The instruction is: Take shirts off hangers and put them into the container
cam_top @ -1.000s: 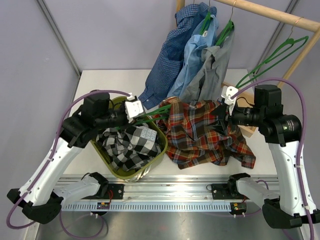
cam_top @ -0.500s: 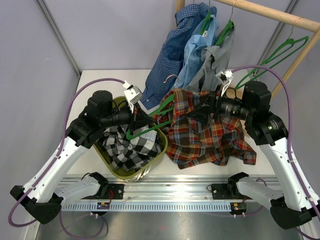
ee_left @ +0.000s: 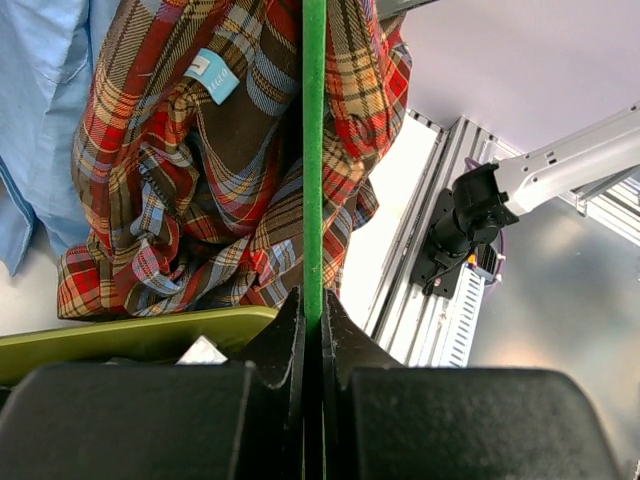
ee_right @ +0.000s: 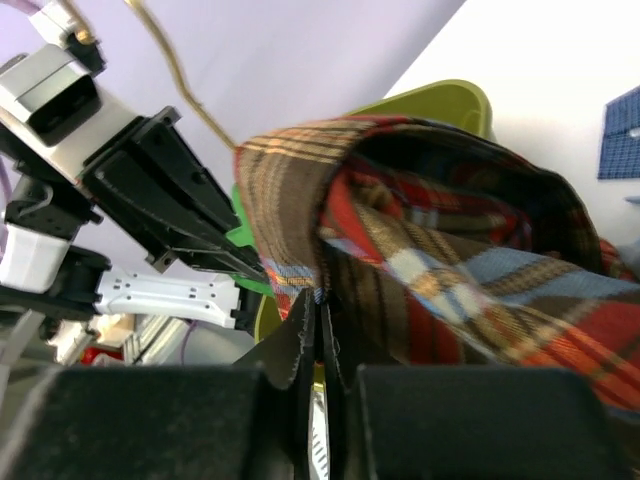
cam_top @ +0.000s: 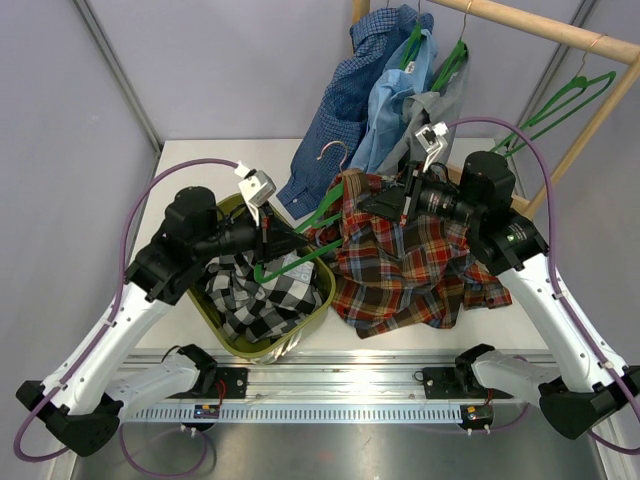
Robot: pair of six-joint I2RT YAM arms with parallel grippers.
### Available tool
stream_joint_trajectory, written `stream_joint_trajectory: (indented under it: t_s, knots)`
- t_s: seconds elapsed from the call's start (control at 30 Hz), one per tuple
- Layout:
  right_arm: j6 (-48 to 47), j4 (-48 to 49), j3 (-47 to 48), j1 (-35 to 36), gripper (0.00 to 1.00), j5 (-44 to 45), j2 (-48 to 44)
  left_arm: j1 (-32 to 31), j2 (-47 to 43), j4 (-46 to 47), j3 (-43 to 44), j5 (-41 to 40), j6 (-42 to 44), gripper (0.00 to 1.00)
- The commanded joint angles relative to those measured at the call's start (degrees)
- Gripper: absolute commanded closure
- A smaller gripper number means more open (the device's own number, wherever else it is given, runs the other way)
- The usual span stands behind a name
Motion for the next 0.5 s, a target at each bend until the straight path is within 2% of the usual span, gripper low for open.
stream_joint_trajectory:
  t_s: [0.0,0.13,0.2,0.33,0.47]
  knots:
    - [4.76,6.3,0.83,1.01,1.0,-2.58,-0.16,0.2,-0.8,8.31,0.63,2.66,-0.47,1.0]
    - [-0.05,5.6,3.45,0.4,1.0,-1.36,-1.21,0.12,-1.15,5.68,1.68,2.49,3.13,1.0]
    - [-3.31,2.7,6.35,-1.27,1.0,-0.21,-1.66,0.2,-1.77,0.94,2.21,1.26,8.4,1.0]
    - [-15.06,-3.8,15.04,-9.35,1.0,5.3,-2.09,0.29,-4.31,-7.5,3.17,-3.39,17.8,1.0]
    - [-26.33,-9.42,15.86,-12.44,1.0,12.17,-5.17,0.29,-10.09,-13.82,2.48,-4.81,27.37,1.0]
